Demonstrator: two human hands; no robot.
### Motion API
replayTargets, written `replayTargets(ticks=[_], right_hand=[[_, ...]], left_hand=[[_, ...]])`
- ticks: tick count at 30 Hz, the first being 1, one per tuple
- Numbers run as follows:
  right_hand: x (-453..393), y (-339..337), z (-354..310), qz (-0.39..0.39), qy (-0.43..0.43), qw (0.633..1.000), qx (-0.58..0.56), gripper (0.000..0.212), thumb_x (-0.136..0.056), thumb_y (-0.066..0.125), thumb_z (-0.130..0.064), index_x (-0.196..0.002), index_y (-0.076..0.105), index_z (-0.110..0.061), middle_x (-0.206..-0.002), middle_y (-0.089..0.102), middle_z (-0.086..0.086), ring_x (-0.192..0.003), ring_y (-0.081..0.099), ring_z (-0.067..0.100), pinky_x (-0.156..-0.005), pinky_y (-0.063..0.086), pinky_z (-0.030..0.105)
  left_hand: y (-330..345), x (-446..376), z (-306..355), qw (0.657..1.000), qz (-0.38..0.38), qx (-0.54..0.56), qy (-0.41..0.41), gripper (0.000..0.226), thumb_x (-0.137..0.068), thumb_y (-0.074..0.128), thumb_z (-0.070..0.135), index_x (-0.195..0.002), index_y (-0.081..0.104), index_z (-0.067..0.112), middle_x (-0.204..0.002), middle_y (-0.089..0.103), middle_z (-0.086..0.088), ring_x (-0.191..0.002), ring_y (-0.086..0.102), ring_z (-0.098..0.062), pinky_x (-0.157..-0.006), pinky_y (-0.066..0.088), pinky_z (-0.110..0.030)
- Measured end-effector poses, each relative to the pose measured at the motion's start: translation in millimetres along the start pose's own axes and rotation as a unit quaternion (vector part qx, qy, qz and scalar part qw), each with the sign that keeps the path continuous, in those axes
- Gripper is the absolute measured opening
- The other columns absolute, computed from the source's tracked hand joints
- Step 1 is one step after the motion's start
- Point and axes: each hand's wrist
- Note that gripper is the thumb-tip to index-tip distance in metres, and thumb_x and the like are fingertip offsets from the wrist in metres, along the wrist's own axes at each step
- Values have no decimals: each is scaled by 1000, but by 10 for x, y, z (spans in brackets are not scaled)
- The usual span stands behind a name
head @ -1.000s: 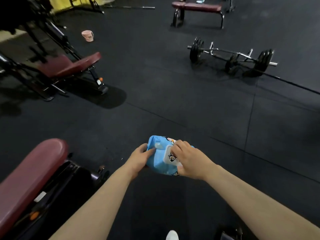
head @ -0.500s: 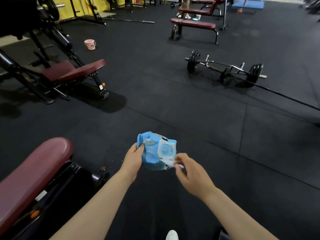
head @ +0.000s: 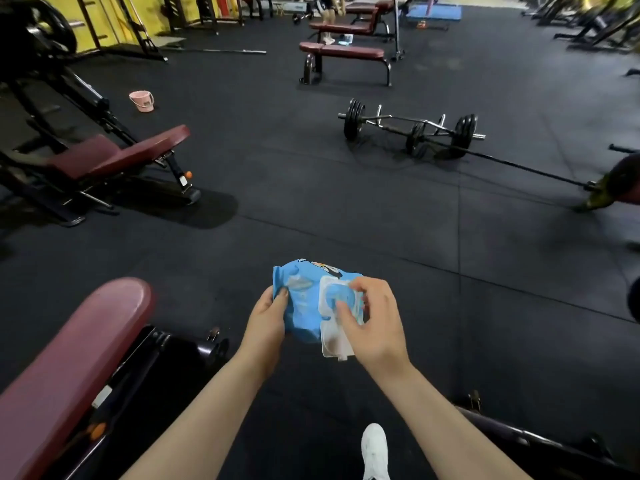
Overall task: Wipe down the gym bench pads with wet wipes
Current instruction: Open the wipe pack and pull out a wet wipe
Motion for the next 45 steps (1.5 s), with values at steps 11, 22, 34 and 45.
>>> replayTargets(ticks=[11, 22, 34, 45], right_hand=[[679, -244, -156, -44, -57, 974, 214, 15, -88, 63, -34, -88, 70, -22, -118, 53, -12, -117, 39, 7, -96, 42, 27], [1540, -681, -259, -95, -34, 966, 239, 13, -91, 61, -29, -82, 68, -23, -132, 50, -12, -124, 34, 8, -100, 35, 21], [2506, -822, -368, -104, -61, 972, 202, 10, -93, 58, -26, -83, 60, -23, -136, 46, -16, -121, 34, 4, -99, 35, 21], [2567, -240, -864, -219, -101, 962, 129, 12, -96, 49, -21, -85, 50, -20, -137, 38, -22, -131, 23, -6, -93, 31, 9]], left_hand=[[-255, 708, -164, 1000, -25, -9, -7, 20, -105, 47, 22, -105, 67, 20, -99, 77, -2, -92, 73, -20, -82, 57, -41], [-281, 1706, -562, 998, -58, -30, -14, 20, -104, 48, 26, -108, 66, 20, -103, 76, -2, -97, 72, -21, -88, 57, -42], [-549, 2539, -909, 998, -47, -10, -29, 18, -104, 50, 26, -110, 66, 21, -101, 77, 1, -94, 73, -17, -75, 56, -33], [-1469, 2465, -737, 999, -30, -15, -31, 21, -103, 50, 23, -111, 68, 16, -106, 76, -7, -103, 70, -27, -92, 55, -45]])
Point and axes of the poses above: each hand's wrist, its own x-axis away from the middle knuckle, its own y-axis out of the palm, z = x × y
